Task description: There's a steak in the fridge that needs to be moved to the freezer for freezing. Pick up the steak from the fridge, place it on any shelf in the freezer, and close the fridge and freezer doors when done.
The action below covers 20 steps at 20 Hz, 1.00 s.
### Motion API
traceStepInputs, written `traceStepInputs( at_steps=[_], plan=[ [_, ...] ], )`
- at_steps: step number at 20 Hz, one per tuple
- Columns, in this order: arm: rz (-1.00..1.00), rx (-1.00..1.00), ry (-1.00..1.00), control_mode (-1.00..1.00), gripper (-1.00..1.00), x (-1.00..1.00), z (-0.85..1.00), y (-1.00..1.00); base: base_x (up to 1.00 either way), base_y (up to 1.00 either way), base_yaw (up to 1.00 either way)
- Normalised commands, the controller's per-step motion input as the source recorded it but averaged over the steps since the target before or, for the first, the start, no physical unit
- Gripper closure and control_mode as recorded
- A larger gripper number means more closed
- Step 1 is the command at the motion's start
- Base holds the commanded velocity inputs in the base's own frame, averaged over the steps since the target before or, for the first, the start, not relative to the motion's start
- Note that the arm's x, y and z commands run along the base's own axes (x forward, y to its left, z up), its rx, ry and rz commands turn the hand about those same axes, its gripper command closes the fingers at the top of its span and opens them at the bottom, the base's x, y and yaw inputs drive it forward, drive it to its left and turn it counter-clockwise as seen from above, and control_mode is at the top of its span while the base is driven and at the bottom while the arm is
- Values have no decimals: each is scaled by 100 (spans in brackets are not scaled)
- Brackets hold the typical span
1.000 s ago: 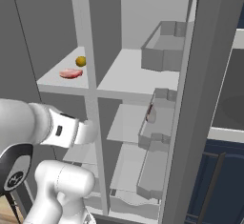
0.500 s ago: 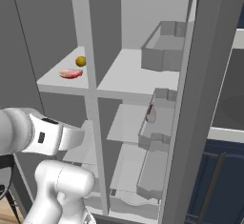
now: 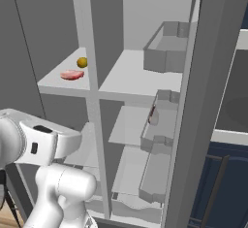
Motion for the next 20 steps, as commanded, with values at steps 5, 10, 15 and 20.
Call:
traceStepInputs(
  at_steps=[5,10,15,20],
  plan=[
    [0,1,-12,-100,-100,38,0,11,0,0,0],
    [0,0,-7,-100,-100,24,0,9,0,0,0],
    [0,0,-5,-100,-100,15,-4,5,0,0,0],
    [0,0,0,100,-100,-10,-6,0,-17,0,0]
  ],
)
